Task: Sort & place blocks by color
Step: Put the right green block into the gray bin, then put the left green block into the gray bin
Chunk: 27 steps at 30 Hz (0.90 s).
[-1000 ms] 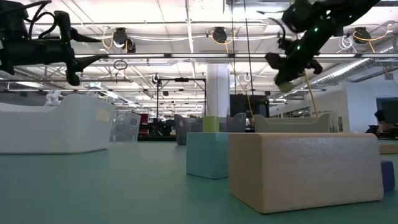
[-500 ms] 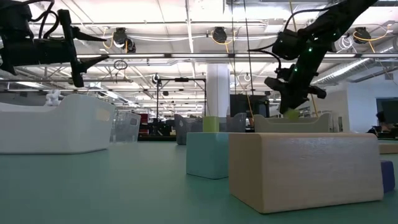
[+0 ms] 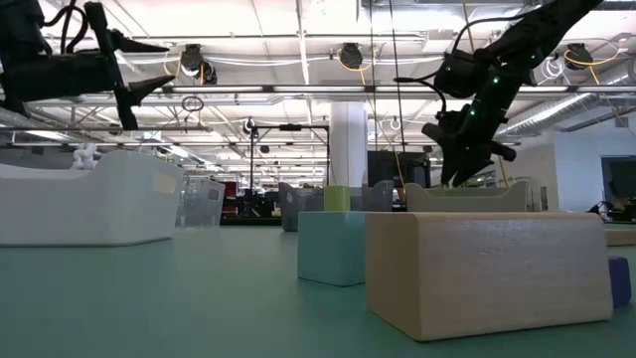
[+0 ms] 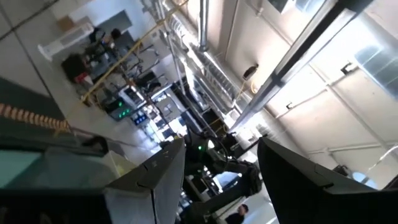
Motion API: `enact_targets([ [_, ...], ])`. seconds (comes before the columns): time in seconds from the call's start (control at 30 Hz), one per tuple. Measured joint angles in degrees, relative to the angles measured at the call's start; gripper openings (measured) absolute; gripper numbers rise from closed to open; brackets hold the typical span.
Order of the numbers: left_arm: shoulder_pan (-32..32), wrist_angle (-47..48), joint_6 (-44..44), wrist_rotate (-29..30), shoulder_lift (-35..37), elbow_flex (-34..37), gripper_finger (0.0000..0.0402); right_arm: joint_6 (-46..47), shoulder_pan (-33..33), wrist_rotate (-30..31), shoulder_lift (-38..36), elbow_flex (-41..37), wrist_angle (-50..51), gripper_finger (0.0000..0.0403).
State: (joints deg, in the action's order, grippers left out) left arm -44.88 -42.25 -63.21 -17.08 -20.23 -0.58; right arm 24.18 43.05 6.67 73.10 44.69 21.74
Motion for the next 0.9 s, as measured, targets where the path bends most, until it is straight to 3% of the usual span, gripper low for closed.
enact_targets([
  [0.1, 0.0, 0.0, 0.5, 1.3, 0.0, 0.0, 0.0202, 0.0, 0.0, -2.1, 0.0, 0.0, 0.0, 0.0154],
  [0.27, 1.4, -3.1, 0.2, -1.5, 0.0, -0.6, 0.0202, -0.9, 0.0, -4.0, -0.6, 0.0, -0.1, 0.0192],
  [0.47, 5.2, -1.8, 10.0, -1.6, -0.6, -7.4, 0.0202, -3.0, 0.0, -4.0, -3.4, 0.0, -0.7, 0.0207],
  [0.57, 6.8, -0.3, 15.2, -2.0, -2.1, -11.3, 0.0202, -4.5, -0.6, -7.6, -5.6, 0.0, -2.3, 0.0207],
  [0.73, 10.0, 10.4, 19.8, -2.9, -6.9, -17.8, 0.0202, -5.6, -5.0, -16.8, -8.1, 0.0, -10.8, 0.0200],
  [0.9, 13.9, 21.8, 22.8, -2.9, -15.5, -23.7, 0.0202, -6.9, -12.6, -17.2, -8.3, 0.0, -17.9, 0.0199],
])
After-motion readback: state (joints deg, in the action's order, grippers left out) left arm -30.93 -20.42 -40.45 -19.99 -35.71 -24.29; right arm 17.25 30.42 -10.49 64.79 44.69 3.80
